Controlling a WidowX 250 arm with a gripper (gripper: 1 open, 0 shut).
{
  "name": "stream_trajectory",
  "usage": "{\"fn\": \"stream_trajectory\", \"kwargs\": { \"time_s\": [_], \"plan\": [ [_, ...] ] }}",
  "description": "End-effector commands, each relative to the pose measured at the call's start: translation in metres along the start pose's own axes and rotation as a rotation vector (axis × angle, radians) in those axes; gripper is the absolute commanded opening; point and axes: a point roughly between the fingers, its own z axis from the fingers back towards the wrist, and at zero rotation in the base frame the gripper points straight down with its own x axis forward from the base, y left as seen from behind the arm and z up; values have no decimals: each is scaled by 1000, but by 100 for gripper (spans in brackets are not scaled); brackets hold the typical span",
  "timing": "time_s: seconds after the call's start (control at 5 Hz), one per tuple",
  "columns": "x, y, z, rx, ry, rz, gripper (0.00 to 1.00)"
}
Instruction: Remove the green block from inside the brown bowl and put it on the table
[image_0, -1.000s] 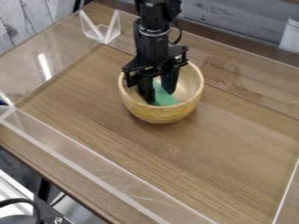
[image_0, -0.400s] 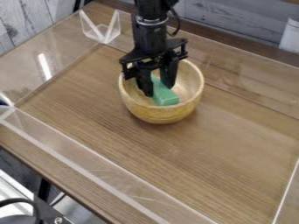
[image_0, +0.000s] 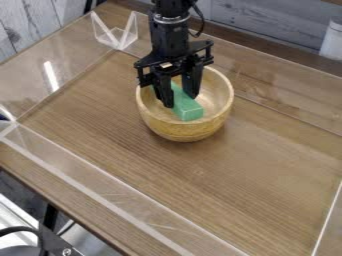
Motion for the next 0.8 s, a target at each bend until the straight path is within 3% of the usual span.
{"fn": "stream_trajectory", "kwargs": {
  "time_s": [0.0, 0.6],
  "plan": [
    [7, -4, 32, -79, -56, 0, 0],
    [16, 8, 35, -79, -53, 8, 0]
  ]
}}
